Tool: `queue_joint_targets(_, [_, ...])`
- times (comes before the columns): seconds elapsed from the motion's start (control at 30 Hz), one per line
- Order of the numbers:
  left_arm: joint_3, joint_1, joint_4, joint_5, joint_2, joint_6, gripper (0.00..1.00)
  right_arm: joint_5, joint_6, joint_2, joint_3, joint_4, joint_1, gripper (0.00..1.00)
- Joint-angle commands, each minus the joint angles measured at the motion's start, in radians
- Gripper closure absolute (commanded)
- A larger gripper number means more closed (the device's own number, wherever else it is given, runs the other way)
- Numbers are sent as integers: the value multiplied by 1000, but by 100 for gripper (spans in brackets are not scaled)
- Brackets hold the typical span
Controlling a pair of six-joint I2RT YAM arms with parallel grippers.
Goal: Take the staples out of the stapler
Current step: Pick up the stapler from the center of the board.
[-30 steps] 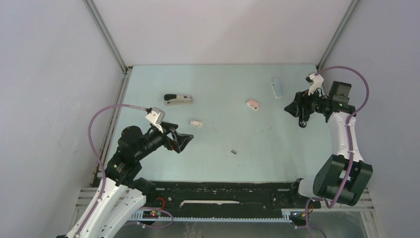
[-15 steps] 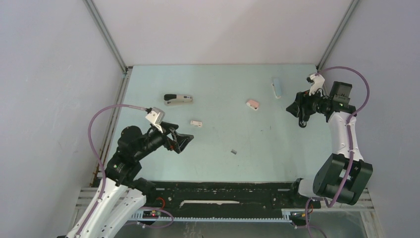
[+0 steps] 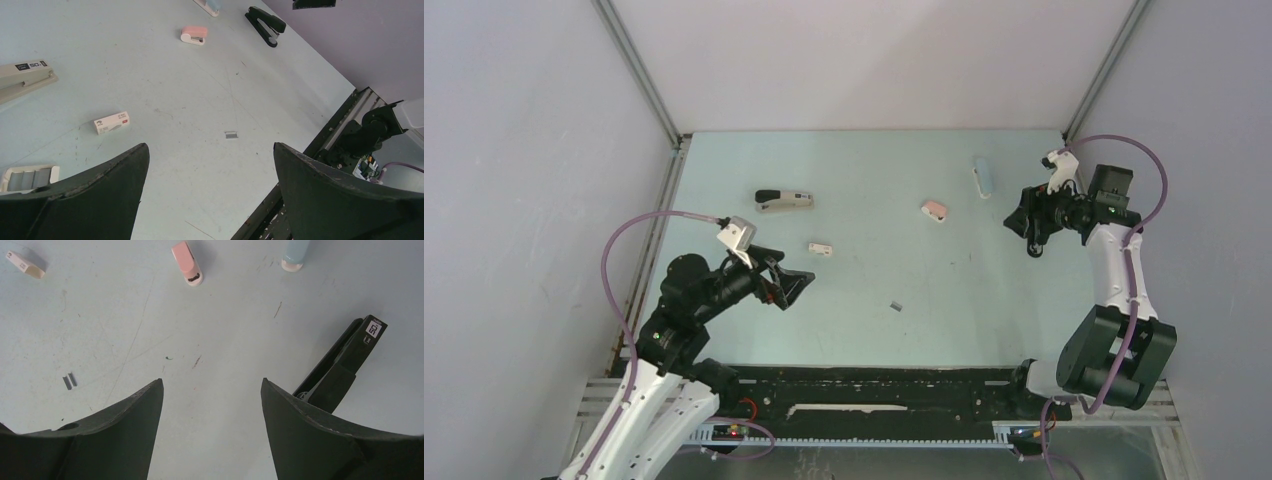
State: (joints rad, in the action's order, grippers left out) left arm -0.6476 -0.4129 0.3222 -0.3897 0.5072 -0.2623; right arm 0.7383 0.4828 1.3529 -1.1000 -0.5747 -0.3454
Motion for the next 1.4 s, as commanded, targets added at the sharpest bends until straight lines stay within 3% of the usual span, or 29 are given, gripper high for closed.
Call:
queue_joint_targets(0.0, [-6, 14, -37, -26, -9, -11, 0, -13, 20, 12, -7, -5, -6, 20])
queue_joint_targets(0.43, [-6, 29, -38, -30, -10, -10, 0, -38, 25, 38, -7, 5, 12, 20])
queue_joint_targets(0.7, [-6, 33, -35, -22, -3, -8, 0, -179, 22, 108, -60, 61, 106, 18])
queue_joint_targets(0.87, [-4, 36, -33, -10, -4, -6, 0, -238, -25, 297, -241, 14, 145, 19])
queue_joint_targets(1.37, [-7, 71, -23, 22, 17, 2, 0, -480, -182, 914, -1004, -184, 278, 20])
